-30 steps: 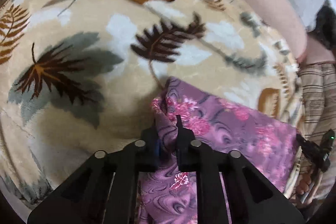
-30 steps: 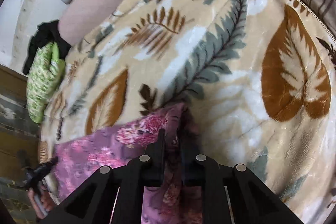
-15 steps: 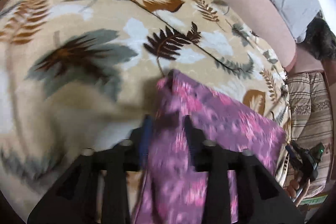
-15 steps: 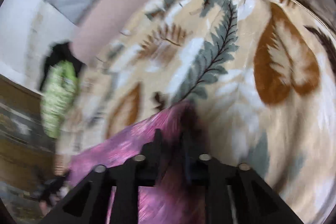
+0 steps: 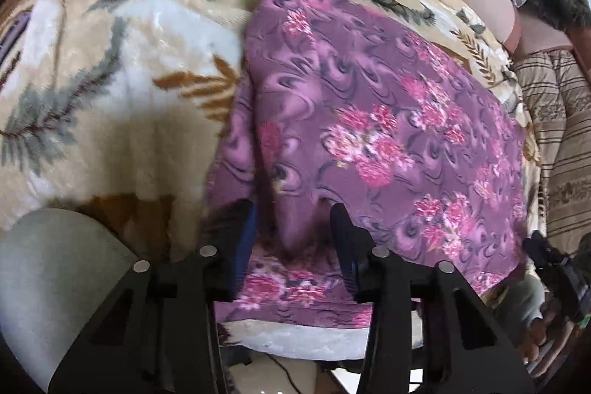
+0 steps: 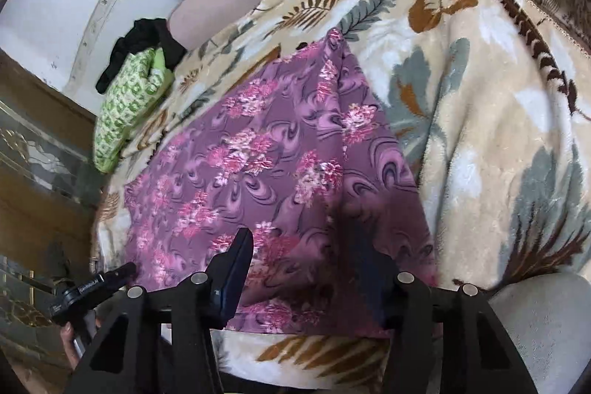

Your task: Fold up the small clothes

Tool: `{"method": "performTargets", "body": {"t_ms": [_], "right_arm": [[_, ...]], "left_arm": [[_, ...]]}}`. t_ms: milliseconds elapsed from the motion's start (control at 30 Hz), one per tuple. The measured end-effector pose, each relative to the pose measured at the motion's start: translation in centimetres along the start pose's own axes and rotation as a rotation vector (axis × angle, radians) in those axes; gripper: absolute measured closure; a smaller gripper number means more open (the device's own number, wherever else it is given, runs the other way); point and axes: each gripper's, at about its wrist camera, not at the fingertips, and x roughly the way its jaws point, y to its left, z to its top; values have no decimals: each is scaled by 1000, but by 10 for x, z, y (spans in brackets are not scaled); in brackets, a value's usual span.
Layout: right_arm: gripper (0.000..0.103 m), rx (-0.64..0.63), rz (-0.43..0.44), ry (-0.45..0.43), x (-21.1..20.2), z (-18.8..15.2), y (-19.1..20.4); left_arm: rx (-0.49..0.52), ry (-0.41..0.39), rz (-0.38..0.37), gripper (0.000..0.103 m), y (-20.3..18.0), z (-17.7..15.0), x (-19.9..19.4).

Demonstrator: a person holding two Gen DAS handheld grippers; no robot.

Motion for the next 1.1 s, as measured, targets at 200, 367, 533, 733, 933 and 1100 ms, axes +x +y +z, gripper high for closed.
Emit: {"method": "performTargets", "body": {"t_ms": [200, 367, 533, 733, 933, 1100], "right_arm": [[78, -57, -57, 83, 27, -1, 12], [92, -61, -104, -27, -12, -4, 20], [92, -35, -138, 66, 18, -2, 6], [85, 8, -110, 50, 20, -1, -2], [74, 83, -10, -40, -2, -2, -10], [47, -20, -30, -169, -34, -7, 23]], "left_arm": [[23, -12, 28, 92, -3, 2, 6], [44, -35, -59, 95, -3, -3, -27], [-9, 48, -23, 95, 8, -4, 10], [-4, 39, -45, 90, 9, -5, 2], [0, -37, -65, 81, 15, -3, -31], [-59, -159, -42, 43, 29, 8, -56]]}}
